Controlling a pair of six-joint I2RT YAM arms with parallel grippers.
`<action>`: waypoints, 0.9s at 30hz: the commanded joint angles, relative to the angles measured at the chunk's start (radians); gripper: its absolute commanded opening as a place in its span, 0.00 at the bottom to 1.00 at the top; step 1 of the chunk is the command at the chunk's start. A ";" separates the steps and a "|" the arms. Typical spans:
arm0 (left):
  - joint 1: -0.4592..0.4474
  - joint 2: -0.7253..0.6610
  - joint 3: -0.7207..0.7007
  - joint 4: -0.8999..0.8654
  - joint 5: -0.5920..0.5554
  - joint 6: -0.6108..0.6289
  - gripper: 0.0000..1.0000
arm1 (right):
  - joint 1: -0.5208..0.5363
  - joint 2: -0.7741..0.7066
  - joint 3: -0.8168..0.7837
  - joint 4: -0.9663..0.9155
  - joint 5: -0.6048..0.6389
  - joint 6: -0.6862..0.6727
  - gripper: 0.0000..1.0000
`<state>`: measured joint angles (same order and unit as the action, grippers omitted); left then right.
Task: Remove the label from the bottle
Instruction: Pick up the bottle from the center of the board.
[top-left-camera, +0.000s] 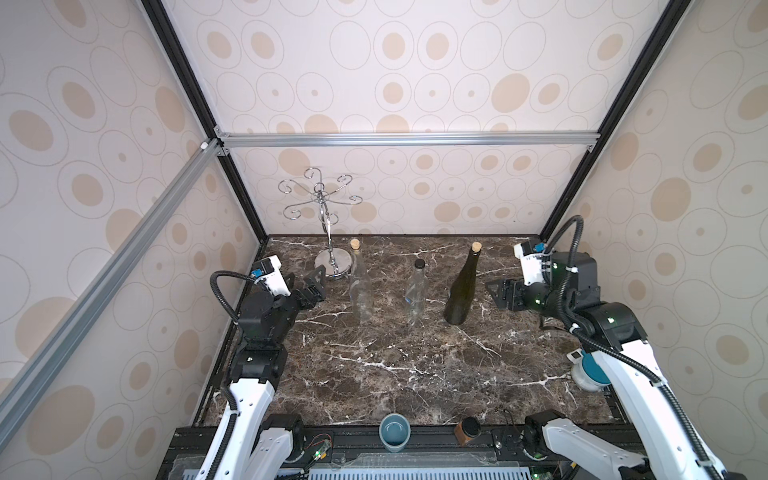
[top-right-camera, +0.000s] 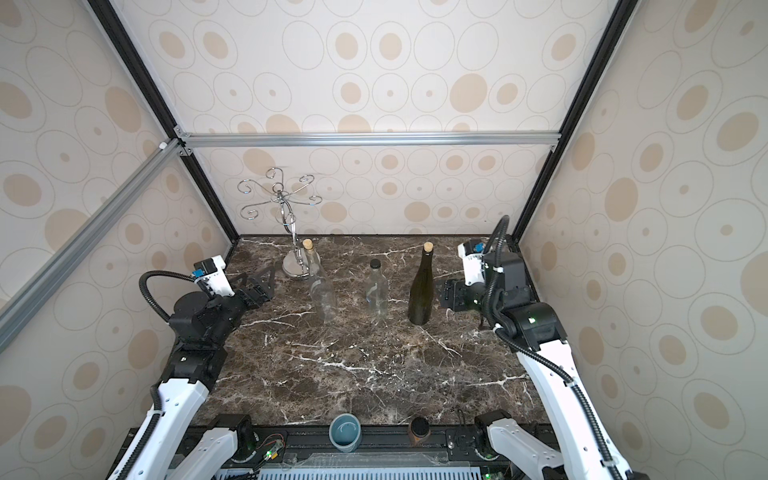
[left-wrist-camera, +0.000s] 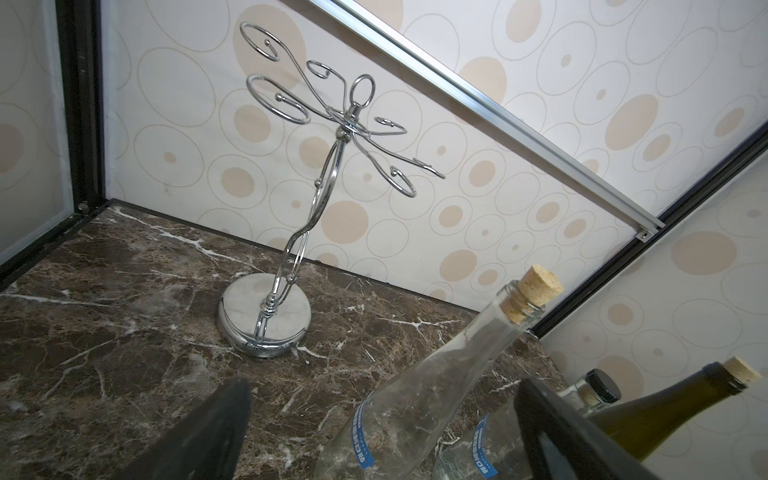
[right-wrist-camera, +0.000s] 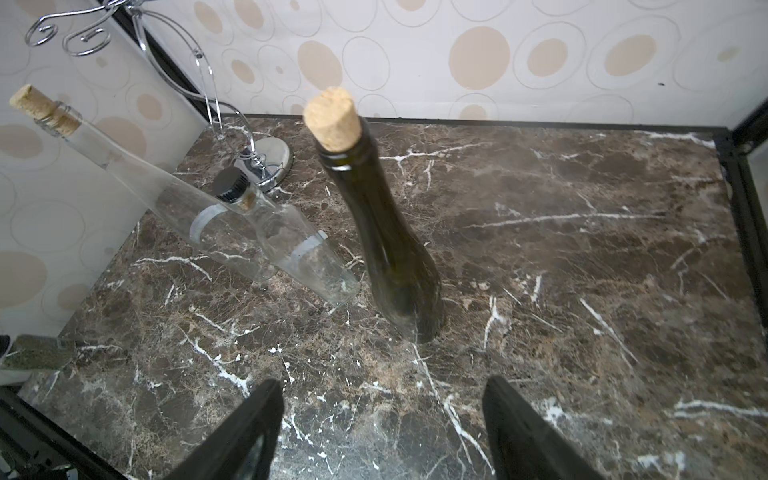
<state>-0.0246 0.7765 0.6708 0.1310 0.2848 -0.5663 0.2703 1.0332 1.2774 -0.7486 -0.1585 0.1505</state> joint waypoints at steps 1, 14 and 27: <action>-0.006 -0.003 0.069 -0.016 0.041 -0.018 1.00 | 0.050 0.058 0.059 0.039 0.068 -0.037 0.75; -0.074 0.025 0.112 -0.034 0.046 0.015 1.00 | 0.119 0.271 0.214 0.083 0.161 -0.074 0.64; -0.113 0.053 0.108 -0.033 0.014 0.022 1.00 | 0.124 0.347 0.222 0.099 0.208 -0.071 0.63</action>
<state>-0.1307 0.8288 0.7414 0.0925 0.3073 -0.5598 0.3874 1.3693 1.4811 -0.6624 0.0380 0.0910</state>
